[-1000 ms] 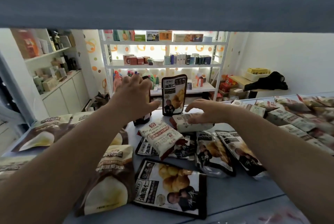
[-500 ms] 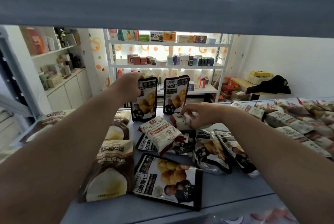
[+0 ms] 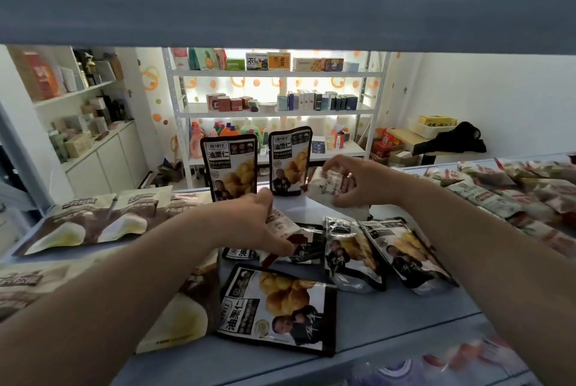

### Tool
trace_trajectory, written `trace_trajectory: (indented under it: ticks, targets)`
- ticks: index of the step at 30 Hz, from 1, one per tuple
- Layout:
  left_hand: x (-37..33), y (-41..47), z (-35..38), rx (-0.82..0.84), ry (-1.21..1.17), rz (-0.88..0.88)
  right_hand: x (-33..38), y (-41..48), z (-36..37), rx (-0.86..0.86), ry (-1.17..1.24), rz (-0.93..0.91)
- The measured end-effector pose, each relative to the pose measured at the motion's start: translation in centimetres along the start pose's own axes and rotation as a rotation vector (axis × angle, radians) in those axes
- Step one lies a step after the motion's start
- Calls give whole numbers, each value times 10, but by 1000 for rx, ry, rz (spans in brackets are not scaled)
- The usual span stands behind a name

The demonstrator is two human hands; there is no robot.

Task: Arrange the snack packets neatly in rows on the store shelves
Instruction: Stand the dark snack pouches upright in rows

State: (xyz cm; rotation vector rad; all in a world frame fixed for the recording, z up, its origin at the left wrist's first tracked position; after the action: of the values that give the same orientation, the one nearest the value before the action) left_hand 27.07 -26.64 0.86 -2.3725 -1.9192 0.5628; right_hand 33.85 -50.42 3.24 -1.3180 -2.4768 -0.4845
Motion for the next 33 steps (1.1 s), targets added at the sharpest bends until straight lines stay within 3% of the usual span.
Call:
trace_trajectory:
  ticks: [4, 10, 13, 16, 19, 21, 24, 33]
  targets:
    - [-16, 4, -10, -104, -43, 42, -28, -16, -18, -58, 27, 78]
    - [-94, 23, -45, -335, -128, 257, -95, -28, -79, -317, 167, 232]
    - [-136, 65, -48, -332, -96, 275, -132, -23, -104, -373, 143, 303]
    - [-163, 117, -35, -278, -1, 171, -155, -10, -105, -324, 261, 330]
    - [-169, 156, -19, -216, 45, 59, -161, 0, -82, -157, 399, 256]
    - [-165, 173, -8, -177, 52, 2, -164, 3, -60, -53, 291, 184]
    - [-158, 190, 3, -131, -4, -51, -173, 7, -49, -48, 147, 114]
    - [-181, 215, 9, -89, -59, -9, -214, 14, -79, 15, -72, 323]
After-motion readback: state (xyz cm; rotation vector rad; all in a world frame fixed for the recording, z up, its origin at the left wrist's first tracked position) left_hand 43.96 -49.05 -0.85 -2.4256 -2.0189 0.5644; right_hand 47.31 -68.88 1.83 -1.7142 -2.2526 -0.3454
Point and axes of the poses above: each hand's wrist, its own y-axis towards the middle knuckle, its own z-axis out of the palm, x = y × z, the point moved 5 cm from there along y, towards the middle knuckle, and after that the axes turned 6 degrees about -z, right-handed, at the moved point
